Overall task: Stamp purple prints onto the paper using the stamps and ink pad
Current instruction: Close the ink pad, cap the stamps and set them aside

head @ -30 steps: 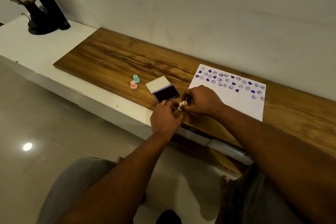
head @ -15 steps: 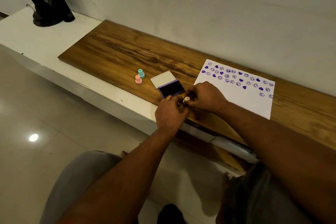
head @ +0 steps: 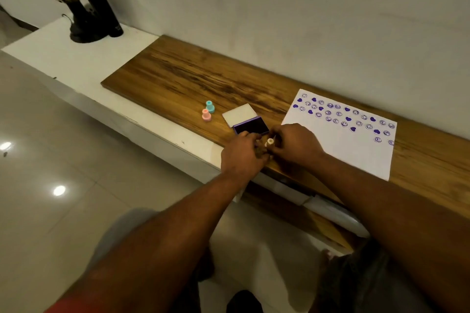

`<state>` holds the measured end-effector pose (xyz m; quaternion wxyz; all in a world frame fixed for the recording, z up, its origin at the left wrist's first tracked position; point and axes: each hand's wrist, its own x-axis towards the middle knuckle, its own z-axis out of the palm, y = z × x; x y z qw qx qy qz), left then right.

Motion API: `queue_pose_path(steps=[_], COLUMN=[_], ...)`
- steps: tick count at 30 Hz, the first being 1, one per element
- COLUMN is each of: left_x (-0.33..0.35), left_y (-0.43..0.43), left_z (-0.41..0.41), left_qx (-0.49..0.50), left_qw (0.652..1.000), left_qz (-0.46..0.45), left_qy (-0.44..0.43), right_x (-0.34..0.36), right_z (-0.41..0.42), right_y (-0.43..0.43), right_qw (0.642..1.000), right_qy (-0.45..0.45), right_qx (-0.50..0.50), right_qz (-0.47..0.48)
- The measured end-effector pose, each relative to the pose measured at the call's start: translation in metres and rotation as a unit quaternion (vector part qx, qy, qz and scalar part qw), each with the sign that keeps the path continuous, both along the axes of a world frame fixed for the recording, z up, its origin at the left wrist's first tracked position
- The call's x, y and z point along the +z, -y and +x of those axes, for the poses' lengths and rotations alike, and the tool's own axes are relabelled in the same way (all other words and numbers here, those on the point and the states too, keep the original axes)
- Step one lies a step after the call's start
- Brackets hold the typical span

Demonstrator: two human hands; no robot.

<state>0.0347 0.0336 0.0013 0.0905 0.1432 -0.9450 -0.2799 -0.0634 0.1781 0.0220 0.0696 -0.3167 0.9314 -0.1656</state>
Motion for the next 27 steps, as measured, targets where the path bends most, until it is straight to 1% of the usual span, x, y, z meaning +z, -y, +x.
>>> queue_pose_path(steps=[1,3,5,7,9,10,14,16,18,21,24,27], left_x=[0.006,0.019,0.025,0.023,0.017,0.014,0.009,0.010,0.013,0.012,0.010,0.007], left_y=[0.008,0.027,0.044,0.052,0.050,0.048,0.046,0.050,0.052,0.053,0.055,0.057], left_z=[0.000,0.002,0.009,0.018,0.021,0.020,0.014,0.009,0.005,0.004,0.004,0.002], left_qx=[-0.007,-0.015,-0.007,0.008,-0.001,-0.007,-0.020,-0.029,-0.031,-0.030,-0.018,-0.003], left_qw=[1.000,0.999,0.998,0.997,0.992,0.990,0.988,0.988,0.989,0.992,0.994,0.995], left_qz=[-0.018,-0.049,-0.054,-0.048,-0.072,-0.088,-0.119,-0.114,-0.100,-0.083,-0.072,-0.052], left_qy=[0.003,0.005,0.016,0.053,0.100,0.108,0.094,0.104,0.107,0.087,0.076,0.090], right_x=[0.003,0.015,0.027,0.036,0.040,0.041,0.047,0.043,0.035,0.023,0.016,0.015], right_z=[0.000,-0.001,-0.003,-0.006,-0.016,-0.022,-0.035,-0.035,-0.034,-0.033,-0.034,-0.035], right_y=[-0.003,-0.006,-0.003,0.012,0.037,0.053,0.113,0.133,0.146,0.155,0.156,0.154], right_qw=[1.000,0.997,0.988,0.984,0.988,0.991,0.993,0.991,0.990,0.986,0.987,0.991], right_qy=[-0.006,-0.033,-0.058,-0.058,-0.037,-0.030,-0.022,-0.024,-0.015,-0.011,-0.030,-0.025], right_qx=[0.002,-0.005,-0.032,-0.067,-0.089,-0.095,-0.106,-0.101,-0.095,-0.087,-0.079,-0.067], right_qz=[-0.014,-0.075,-0.139,-0.157,-0.122,-0.094,0.041,0.085,0.107,0.141,0.137,0.114])
